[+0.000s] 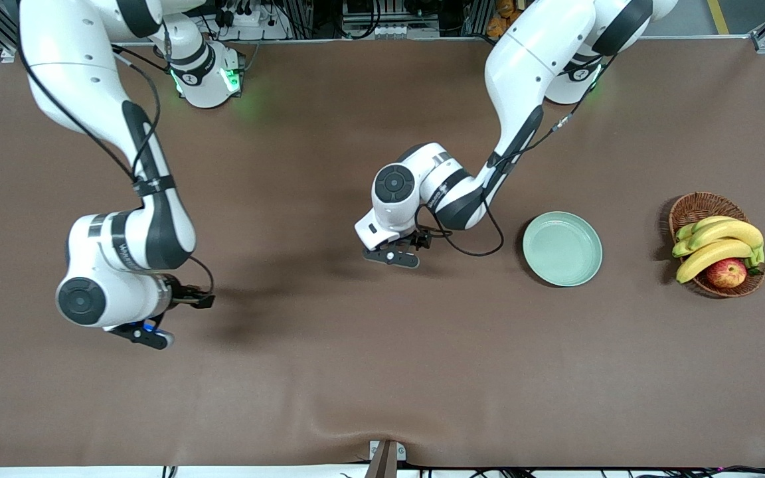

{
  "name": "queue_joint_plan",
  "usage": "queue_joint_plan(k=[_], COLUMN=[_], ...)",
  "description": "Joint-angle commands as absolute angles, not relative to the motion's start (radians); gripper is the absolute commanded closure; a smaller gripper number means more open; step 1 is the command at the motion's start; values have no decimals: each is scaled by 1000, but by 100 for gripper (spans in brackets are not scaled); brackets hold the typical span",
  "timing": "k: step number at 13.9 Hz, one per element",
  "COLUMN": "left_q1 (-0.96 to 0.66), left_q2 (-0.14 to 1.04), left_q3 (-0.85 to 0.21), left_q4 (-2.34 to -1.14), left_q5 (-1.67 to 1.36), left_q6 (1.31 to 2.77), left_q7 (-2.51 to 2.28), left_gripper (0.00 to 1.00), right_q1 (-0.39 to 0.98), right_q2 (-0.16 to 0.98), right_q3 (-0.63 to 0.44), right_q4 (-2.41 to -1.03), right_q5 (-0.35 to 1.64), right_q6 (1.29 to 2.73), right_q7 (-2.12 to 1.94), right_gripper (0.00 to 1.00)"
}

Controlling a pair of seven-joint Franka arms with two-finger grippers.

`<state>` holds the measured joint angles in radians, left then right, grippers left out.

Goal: Collect all strawberries into plate
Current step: 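Grasp the second strawberry with the right gripper while the left gripper holds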

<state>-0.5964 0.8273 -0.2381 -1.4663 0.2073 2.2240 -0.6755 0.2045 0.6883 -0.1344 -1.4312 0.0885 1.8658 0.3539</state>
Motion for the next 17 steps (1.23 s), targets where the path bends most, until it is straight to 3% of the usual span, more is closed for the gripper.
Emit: queue_joint_plan(k=[1,5,7,9,11,12,13,15,17], left_q1=[-624,-634,-632,-632,-630,-630,-629,-629,-626], left_q2=[847,844,845,847,845,845,844,838,835], left_q3=[-236,-236,-236,-236,-236,-236,-236,-236,-236], left_q4=[-1445,-1447,-1448,-1450,-1465,-1468,-1471,-1486,-1491], left_q5=[210,201,199,199,199,199,199,199,199], left_q6=[2229,2227,2227,2227,2226,2223,2221,2220,2218], left_q7=[-692,-726,-724,-724,-726,-726,-727,-729,-747], left_gripper=[0,0,9,9,10,14,18,35,67], right_q1=[154,129,129,137,133,135,135,133,135], right_q2=[609,620,624,630,638,638,641,646,646], right_q3=[-115,-114,-110,-109,-109,-109,-107,-107,-107], right_q4=[-1628,-1738,-1741,-1743,-1743,-1743,-1743,-1741,-1741], right_q5=[63,63,75,77,77,77,77,78,78], right_q6=[2039,2209,2203,2207,2212,2210,2210,2214,2217], right_q7=[249,206,215,225,224,224,224,224,224], right_gripper=[0,0,11,18,33,42,45,50,50])
